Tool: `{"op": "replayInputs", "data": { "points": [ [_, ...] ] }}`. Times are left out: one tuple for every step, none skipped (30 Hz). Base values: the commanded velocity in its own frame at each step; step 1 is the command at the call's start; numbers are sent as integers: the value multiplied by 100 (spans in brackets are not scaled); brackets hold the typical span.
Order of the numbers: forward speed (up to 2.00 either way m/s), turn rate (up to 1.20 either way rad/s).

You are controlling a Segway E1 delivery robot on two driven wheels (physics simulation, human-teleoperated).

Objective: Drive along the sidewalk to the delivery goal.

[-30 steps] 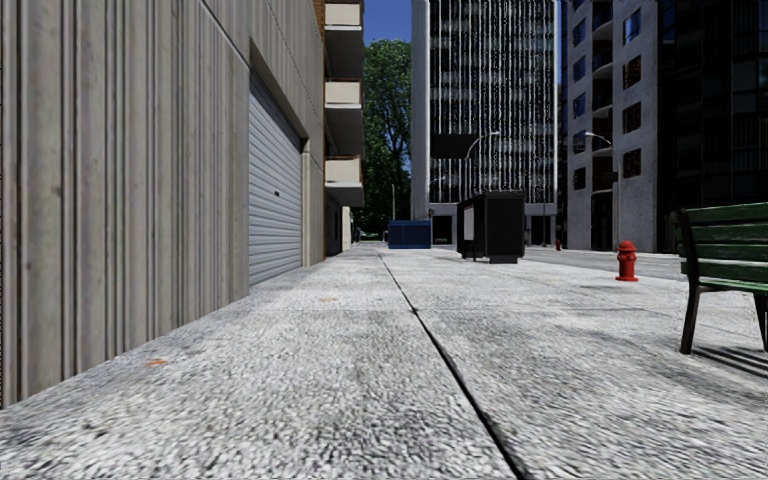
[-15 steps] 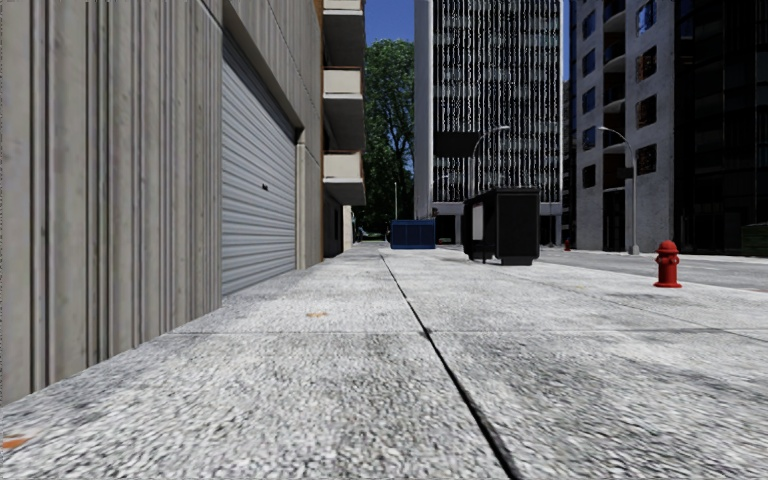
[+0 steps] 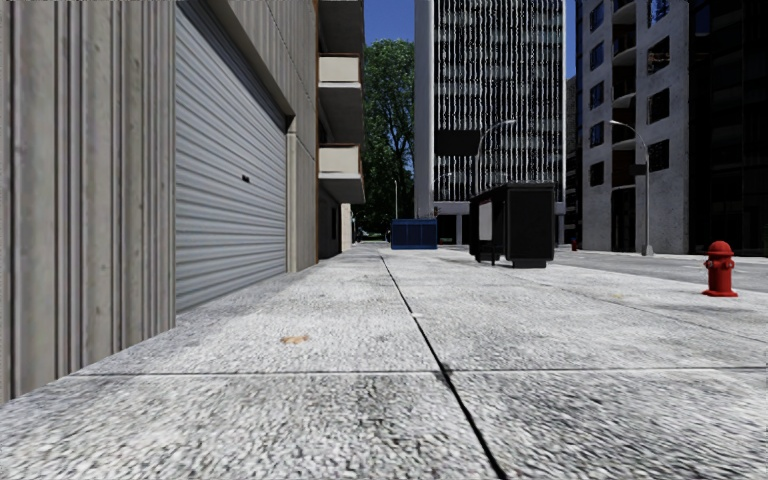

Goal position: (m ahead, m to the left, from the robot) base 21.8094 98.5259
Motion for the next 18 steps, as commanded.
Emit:
{"op": "replayInputs", "data": {
  "points": [
    [200,0],
    [200,0],
    [200,0],
    [200,0],
    [200,0],
    [200,0],
    [200,0],
    [200,0],
    [200,0],
    [200,0],
    [200,0],
    [200,0],
    [200,0],
    [200,0],
    [200,0],
    [200,0],
    [200,0],
    [200,0]
  ]
}}
